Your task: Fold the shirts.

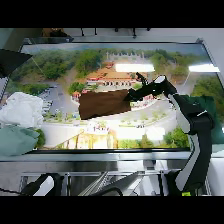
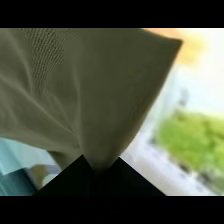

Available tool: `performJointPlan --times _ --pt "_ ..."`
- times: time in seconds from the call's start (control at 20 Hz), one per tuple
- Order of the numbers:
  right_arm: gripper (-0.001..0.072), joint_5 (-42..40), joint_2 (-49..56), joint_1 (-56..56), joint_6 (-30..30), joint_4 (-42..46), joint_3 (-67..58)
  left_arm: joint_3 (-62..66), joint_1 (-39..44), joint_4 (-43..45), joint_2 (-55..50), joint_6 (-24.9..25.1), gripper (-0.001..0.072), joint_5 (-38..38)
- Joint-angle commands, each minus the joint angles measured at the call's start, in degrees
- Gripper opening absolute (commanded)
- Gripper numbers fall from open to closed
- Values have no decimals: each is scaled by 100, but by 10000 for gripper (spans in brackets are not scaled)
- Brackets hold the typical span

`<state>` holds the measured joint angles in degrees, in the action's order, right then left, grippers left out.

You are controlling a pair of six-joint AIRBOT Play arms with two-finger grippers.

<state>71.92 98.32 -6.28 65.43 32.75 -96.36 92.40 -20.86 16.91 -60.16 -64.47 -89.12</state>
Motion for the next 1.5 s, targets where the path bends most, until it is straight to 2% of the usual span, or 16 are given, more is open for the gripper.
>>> performJointPlan --times 0.0,0.1,0.45,0.6,0.75,0.95,1.2,1.35,1.45 --pt "22 4 -177 87 -407 -962 -15 -4 0 0 -55 -11 12 -125" --pt "22 -9 -466 400 -356 -990 -131 -7 0 -7 -105 -11 12 -188" --pt "22 -553 -2181 2632 935 -986 -496 -4 0 -7 -116 -2 12 -195" --pt "22 -533 -2629 3692 1681 -931 -496 -7 0 -4 -116 4 11 -197" --pt "22 -348 -2907 4485 2605 -323 -496 -4 0 0 -116 4 12 -234" --pt "22 791 -3136 5372 3753 922 -496 -7 0 2 -116 61 11 -282" --pt "22 2413 -3158 6179 4181 1611 -496 -7 0 0 -118 144 12 -345" --pt "22 3370 -3158 6328 4444 2516 -496 -7 0 -2 -118 144 12 -345" --pt "22 3357 -3254 6328 4529 2796 -426 -7 4 -7 -118 144 12 -345"
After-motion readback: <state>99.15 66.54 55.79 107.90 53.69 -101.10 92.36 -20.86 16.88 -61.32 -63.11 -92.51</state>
